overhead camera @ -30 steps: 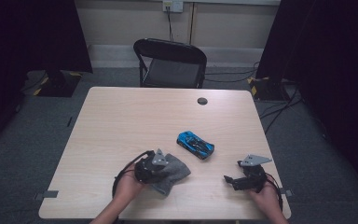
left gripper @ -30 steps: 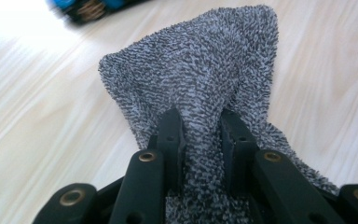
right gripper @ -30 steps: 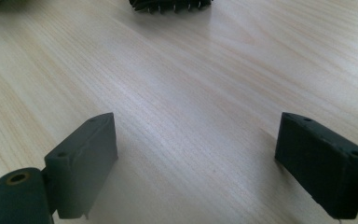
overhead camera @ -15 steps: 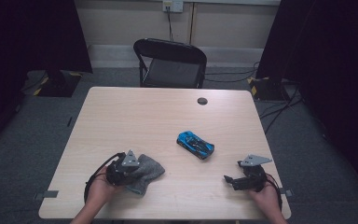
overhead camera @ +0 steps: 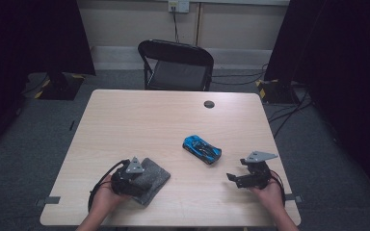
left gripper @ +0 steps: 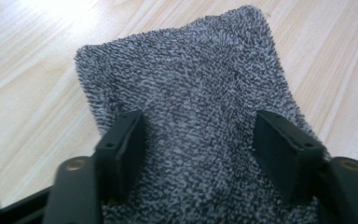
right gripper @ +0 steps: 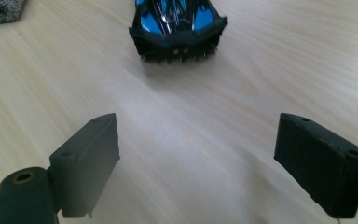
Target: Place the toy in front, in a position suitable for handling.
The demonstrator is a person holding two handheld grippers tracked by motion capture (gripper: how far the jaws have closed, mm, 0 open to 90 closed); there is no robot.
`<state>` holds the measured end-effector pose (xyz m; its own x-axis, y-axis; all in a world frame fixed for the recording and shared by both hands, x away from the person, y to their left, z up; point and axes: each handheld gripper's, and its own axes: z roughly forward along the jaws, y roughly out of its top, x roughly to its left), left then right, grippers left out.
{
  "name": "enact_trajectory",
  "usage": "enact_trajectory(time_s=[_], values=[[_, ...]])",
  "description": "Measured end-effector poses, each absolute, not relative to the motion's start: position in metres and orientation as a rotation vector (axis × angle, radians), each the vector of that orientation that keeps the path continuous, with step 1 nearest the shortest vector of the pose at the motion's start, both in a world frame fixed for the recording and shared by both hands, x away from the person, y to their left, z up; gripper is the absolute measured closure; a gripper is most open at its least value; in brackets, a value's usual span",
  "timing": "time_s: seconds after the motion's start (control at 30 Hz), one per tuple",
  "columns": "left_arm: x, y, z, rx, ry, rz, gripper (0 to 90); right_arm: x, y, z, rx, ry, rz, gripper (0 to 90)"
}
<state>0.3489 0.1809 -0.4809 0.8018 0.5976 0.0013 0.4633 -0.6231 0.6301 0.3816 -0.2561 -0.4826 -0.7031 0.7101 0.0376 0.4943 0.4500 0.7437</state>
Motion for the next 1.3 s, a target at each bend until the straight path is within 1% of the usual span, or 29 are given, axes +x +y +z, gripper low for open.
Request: enact_trajectory(time_s=[0.1,0.23,0.3,0.33,0.63,0.87,0.97,1.3], values=[[0.348,0.182,-0.482,2.341,0.774,0.279,31.2,0.392,-0.239,-0.479,1.009,2.444,1.101,11.1],[0.348,0.183,-0.483,2.326,0.777,0.273,30.3,0.409,-0.218,-0.475,1.009,2.455,1.117,10.9],[0.347,0.183,-0.483,2.327,0.777,0.275,29.8,0.412,-0.214,-0.474,1.004,2.453,1.116,10.8],[0.348,0.183,-0.483,2.330,0.776,0.274,29.7,0.422,-0.206,-0.472,1.006,2.449,1.120,10.5],[0.347,0.183,-0.484,2.326,0.775,0.281,29.7,0.455,-0.184,-0.474,1.042,2.473,1.123,10.5],[0.347,0.182,-0.483,2.329,0.782,0.276,29.5,0.467,-0.167,-0.479,1.034,2.497,1.123,10.6],[0.348,0.183,-0.483,2.328,0.780,0.270,29.4,0.469,-0.160,-0.481,1.019,2.501,1.072,10.6],[0.348,0.183,-0.483,2.330,0.780,0.270,29.4,0.477,-0.150,-0.488,1.013,2.530,1.031,12.1]])
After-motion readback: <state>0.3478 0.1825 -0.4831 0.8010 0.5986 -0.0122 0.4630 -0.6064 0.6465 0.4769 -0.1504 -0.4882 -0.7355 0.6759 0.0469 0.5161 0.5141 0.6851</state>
